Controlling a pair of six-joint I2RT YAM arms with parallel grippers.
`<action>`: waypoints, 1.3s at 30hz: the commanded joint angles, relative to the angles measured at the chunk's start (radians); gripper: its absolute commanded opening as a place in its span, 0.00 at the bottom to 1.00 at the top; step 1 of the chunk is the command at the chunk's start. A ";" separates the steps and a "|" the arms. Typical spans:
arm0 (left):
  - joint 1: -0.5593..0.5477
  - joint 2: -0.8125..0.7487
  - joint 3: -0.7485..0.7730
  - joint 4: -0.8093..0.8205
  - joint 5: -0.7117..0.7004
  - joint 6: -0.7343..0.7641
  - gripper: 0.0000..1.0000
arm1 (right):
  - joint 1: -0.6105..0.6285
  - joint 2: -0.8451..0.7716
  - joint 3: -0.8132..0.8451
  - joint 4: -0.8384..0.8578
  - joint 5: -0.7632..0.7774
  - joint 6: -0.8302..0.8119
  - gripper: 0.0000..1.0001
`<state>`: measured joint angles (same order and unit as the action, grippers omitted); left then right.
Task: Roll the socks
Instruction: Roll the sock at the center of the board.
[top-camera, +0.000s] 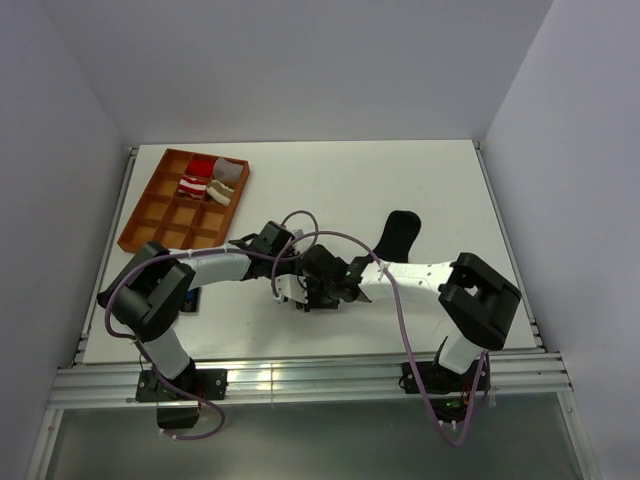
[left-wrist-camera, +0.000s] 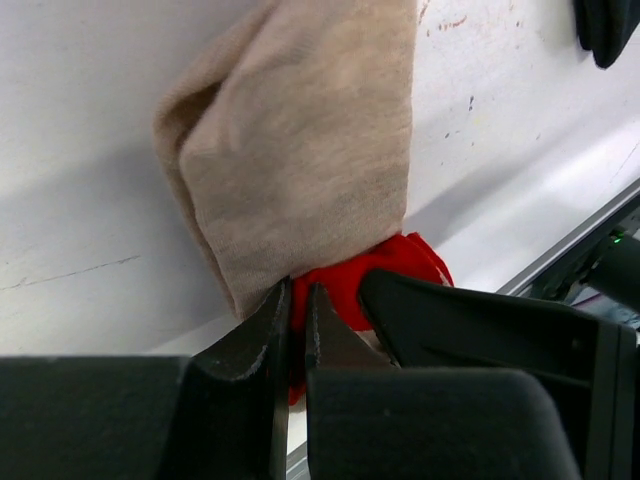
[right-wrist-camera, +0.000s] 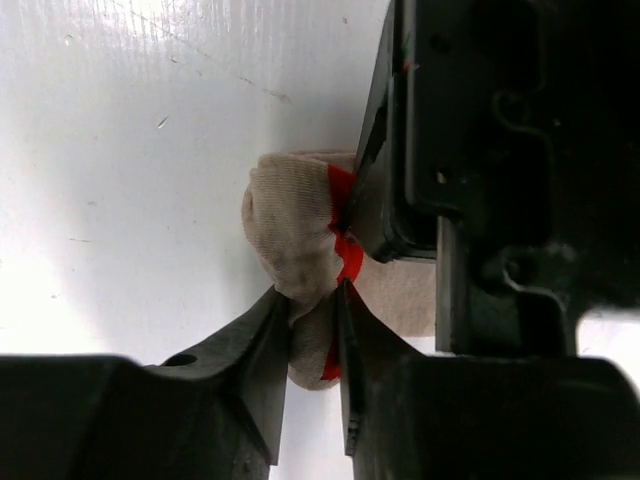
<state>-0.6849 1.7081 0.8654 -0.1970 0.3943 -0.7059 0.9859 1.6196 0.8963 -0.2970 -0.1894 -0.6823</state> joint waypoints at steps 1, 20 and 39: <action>0.002 0.015 -0.051 0.054 -0.005 -0.044 0.12 | 0.003 0.022 0.041 -0.034 0.005 0.015 0.23; -0.002 -0.091 -0.235 0.429 -0.058 -0.333 0.28 | -0.273 0.097 0.185 -0.355 -0.426 -0.013 0.10; -0.090 -0.160 -0.273 0.496 -0.271 -0.325 0.31 | -0.418 0.439 0.473 -0.732 -0.519 -0.094 0.10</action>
<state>-0.7635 1.6096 0.6163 0.2581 0.2005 -1.0676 0.5846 2.0113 1.3315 -0.9371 -0.7555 -0.7513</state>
